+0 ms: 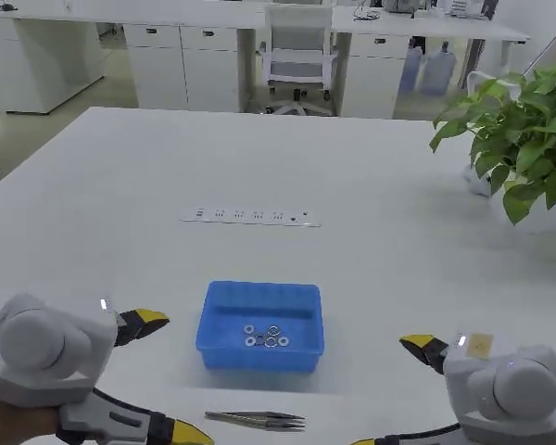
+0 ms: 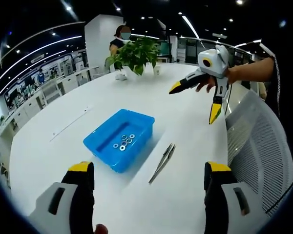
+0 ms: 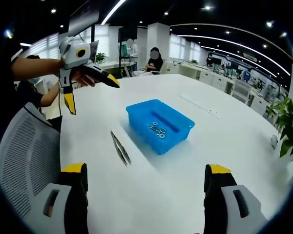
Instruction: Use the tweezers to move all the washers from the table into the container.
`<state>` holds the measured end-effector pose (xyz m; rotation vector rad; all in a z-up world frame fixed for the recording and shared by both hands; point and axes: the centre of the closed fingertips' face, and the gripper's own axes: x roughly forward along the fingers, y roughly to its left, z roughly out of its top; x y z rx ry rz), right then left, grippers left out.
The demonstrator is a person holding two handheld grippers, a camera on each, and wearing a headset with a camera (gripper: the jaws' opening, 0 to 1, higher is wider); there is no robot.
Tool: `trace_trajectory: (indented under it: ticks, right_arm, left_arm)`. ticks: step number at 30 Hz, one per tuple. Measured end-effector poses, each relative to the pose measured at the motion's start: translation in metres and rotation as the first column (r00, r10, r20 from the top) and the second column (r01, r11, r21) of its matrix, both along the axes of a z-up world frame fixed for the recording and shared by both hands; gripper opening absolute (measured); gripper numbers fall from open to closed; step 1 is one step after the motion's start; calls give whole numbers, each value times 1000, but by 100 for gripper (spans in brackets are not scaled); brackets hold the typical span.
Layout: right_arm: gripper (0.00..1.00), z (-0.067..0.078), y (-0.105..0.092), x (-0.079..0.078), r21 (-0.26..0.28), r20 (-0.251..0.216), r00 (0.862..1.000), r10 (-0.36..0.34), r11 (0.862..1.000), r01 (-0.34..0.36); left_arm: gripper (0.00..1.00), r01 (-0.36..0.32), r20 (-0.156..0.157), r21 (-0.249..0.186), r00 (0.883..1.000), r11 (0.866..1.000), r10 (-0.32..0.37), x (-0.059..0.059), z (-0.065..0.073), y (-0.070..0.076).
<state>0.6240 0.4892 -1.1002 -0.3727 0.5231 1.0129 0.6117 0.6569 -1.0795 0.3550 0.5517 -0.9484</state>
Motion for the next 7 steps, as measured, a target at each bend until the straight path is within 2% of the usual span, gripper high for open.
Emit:
trace_trajectory:
  ticks: [4,7]
  right_arm:
    - [100,-2,-1,-1,-9,-1,1000,4,1000,-4]
    - [100,-3,-1,-2,-11,-3,1000,6,1000,-6]
  left_arm:
    - [99,11,-7,19,1000,1000,-10,-2,-3,1]
    - [99,13,-9,19,1000,1000,-13,-2,-4,2]
